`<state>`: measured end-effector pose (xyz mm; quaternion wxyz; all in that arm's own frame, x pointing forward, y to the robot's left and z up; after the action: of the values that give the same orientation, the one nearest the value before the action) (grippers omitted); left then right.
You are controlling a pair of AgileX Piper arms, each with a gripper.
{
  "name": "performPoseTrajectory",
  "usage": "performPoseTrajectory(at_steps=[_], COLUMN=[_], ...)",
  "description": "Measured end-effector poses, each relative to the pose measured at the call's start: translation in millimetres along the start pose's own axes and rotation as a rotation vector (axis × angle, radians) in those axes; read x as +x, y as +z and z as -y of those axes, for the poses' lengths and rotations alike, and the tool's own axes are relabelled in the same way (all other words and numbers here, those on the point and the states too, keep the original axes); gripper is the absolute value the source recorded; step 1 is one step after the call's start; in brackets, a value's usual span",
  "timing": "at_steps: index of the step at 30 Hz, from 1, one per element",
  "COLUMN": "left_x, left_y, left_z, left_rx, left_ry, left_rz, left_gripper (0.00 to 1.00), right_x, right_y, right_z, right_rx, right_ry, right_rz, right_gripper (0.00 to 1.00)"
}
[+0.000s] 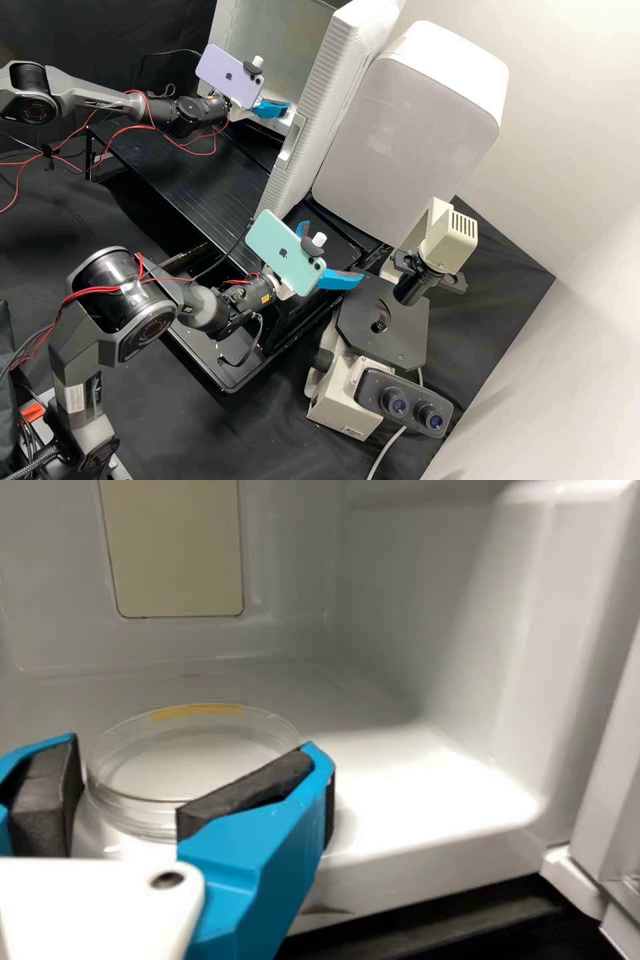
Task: Take the petri dish out of the incubator
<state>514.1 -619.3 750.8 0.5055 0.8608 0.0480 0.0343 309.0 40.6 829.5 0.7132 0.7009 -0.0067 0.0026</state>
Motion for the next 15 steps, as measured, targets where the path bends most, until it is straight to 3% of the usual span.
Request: performPoseTrajectory(at_steps=[8, 15], left_x=[-1, -1], left_y=[0, -1], left_z=[10.8, 13.3], left_rx=[0.031, 0.039], left_ry=[0.010, 0.014], left_rz=[-0.011, -0.011], left_gripper=[0.00, 0.00], right_x=[0, 0], right_y=[0, 0], right_z=[0, 0], right_rx=[0.000, 0.000], right_ry=[0.000, 0.000], right_rz=[0.000, 0.000], right_gripper=[1.00, 1.00])
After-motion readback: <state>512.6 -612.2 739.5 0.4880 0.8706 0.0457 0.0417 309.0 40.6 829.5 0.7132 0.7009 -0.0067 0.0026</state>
